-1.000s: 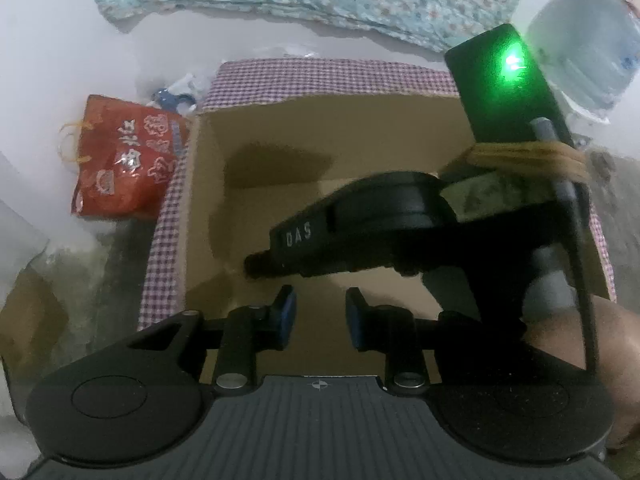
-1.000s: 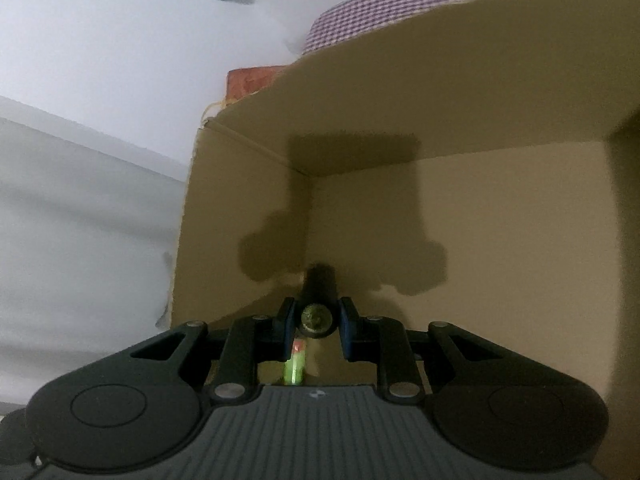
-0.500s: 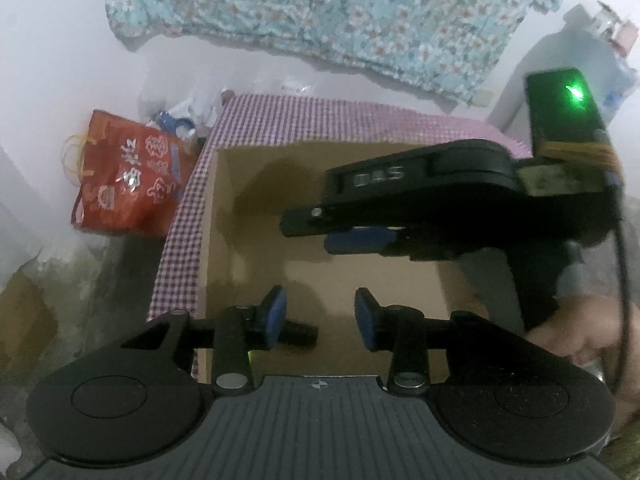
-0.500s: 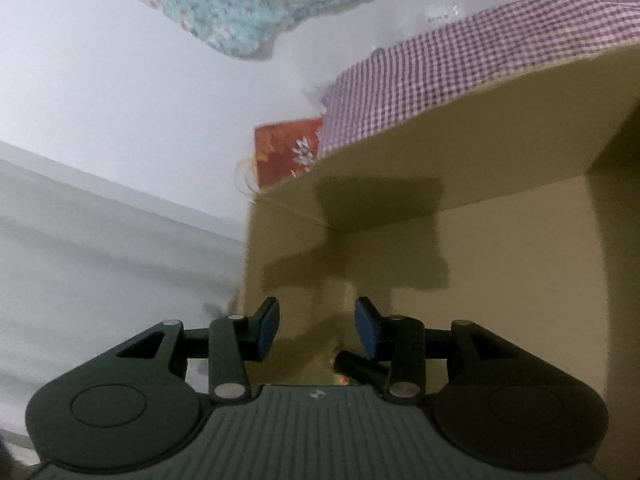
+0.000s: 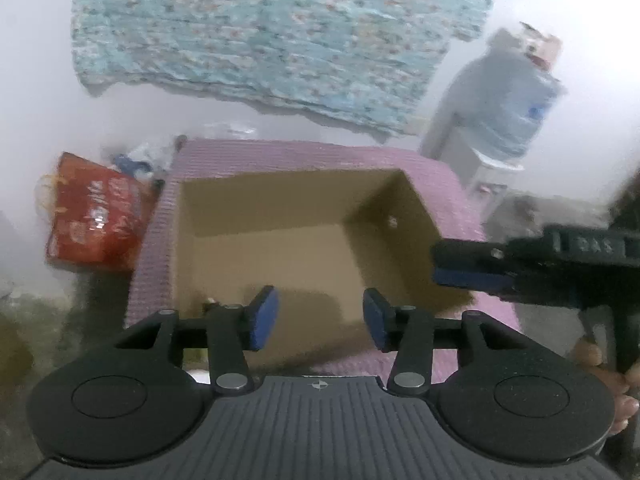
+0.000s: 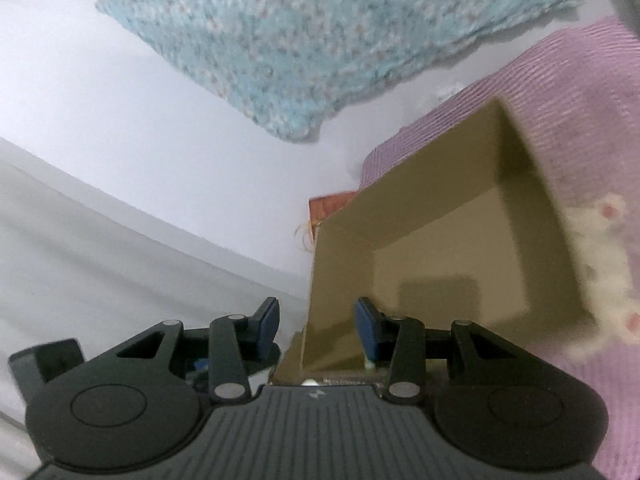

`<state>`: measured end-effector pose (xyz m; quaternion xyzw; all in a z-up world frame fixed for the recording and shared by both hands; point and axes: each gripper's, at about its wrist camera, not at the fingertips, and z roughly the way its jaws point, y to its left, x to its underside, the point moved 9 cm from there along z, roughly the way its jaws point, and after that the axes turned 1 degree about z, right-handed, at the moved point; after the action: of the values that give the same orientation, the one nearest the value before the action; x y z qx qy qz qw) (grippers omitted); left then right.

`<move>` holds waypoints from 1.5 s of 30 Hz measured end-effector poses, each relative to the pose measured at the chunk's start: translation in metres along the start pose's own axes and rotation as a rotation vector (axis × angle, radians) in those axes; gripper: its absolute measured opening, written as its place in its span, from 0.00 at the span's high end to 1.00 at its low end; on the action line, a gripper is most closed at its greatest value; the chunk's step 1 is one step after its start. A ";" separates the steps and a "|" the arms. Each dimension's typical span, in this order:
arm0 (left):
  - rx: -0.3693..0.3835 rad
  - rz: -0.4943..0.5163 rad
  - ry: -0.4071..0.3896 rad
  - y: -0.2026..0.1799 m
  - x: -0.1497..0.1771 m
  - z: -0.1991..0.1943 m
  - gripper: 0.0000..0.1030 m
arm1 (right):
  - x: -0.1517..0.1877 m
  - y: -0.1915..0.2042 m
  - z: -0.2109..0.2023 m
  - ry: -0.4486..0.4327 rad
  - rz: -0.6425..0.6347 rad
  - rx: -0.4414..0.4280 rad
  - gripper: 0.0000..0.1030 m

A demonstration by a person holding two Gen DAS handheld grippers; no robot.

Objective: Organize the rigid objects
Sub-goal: 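Withdraw the right gripper from the box back toward the table objects, then grasp the second black cylinder with the right gripper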

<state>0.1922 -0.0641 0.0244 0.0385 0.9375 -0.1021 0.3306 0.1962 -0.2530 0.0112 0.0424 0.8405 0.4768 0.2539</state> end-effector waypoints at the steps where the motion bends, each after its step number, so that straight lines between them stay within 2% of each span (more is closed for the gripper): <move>1: 0.021 0.006 0.006 -0.005 0.006 -0.002 0.52 | 0.006 -0.006 -0.015 -0.021 0.004 0.007 0.57; 3: 0.055 0.016 0.025 -0.015 0.020 -0.001 0.51 | 0.021 -0.020 -0.038 -0.049 0.001 0.029 0.57; 7: 0.110 0.054 0.095 -0.035 0.055 0.016 0.50 | 0.055 -0.061 -0.046 -0.076 0.048 0.147 0.57; 12: 0.166 0.108 0.229 -0.063 0.111 0.056 0.50 | 0.101 -0.112 -0.038 -0.022 0.166 0.227 0.56; 17: 0.227 0.116 0.315 -0.082 0.145 0.090 0.50 | 0.120 -0.138 -0.024 0.017 0.235 0.241 0.57; 21: 0.262 0.095 0.334 -0.086 0.146 0.106 0.52 | 0.115 -0.148 -0.010 0.034 0.242 0.237 0.59; 29: 0.281 0.118 0.370 -0.097 0.155 0.125 0.56 | 0.109 -0.161 0.018 0.096 0.232 0.255 0.64; 37: 0.245 0.155 0.420 -0.101 0.166 0.144 0.56 | 0.111 -0.173 0.040 0.139 0.249 0.271 0.64; 45: 0.235 0.168 0.440 -0.106 0.167 0.156 0.56 | 0.107 -0.181 0.033 0.145 0.283 0.238 0.64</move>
<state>0.1427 -0.2011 -0.1818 0.1757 0.9620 -0.1716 0.1194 0.1503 -0.2917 -0.1929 0.1552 0.8926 0.4070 0.1163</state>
